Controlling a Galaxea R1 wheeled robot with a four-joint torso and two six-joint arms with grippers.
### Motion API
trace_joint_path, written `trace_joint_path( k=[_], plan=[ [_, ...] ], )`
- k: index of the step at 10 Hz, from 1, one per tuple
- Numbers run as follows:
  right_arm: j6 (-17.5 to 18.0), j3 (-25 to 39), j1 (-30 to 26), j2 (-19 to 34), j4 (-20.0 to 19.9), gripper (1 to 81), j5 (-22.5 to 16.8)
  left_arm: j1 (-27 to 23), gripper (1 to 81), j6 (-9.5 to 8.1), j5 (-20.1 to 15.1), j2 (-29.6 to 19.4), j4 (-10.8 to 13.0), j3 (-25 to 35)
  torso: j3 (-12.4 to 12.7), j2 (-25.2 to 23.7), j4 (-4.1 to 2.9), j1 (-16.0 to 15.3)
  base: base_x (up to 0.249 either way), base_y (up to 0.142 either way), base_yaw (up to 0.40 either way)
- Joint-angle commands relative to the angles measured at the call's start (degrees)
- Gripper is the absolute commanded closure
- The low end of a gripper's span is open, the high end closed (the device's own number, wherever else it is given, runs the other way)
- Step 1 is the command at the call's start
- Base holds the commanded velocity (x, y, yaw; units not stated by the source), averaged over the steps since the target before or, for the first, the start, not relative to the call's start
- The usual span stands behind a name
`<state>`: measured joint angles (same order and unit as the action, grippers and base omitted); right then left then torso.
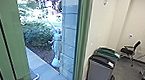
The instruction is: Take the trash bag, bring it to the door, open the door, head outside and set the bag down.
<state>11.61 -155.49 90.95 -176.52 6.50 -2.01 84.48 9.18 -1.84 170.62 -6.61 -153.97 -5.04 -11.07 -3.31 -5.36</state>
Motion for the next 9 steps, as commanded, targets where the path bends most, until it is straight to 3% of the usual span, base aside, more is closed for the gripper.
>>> trace_joint_path(
  k=[1,6,9],
  plan=[
    [-0.6,0.8,-2.8,-1.6,1.1,1.0,-3.3,-3.2,81.1,0.49,-3.1,-0.3,0.5,0.0,0.0,0.0,0.00,0.0,0.101,0.000,0.000],
    [-0.6,0.8,-2.8,-1.6,1.1,1.0,-3.3,-3.2,81.1,0.49,-3.1,-0.3,0.5,0.0,0.0,0.0,0.00,0.0,0.092,0.000,0.000],
    [-0.6,0.8,-2.8,-1.6,1.1,1.0,-3.3,-3.2,81.1,0.49,-3.1,-0.5,0.5,0.0,0.0,0.0,0.00,-0.1,0.000,0.000,0.000]
  ],
)
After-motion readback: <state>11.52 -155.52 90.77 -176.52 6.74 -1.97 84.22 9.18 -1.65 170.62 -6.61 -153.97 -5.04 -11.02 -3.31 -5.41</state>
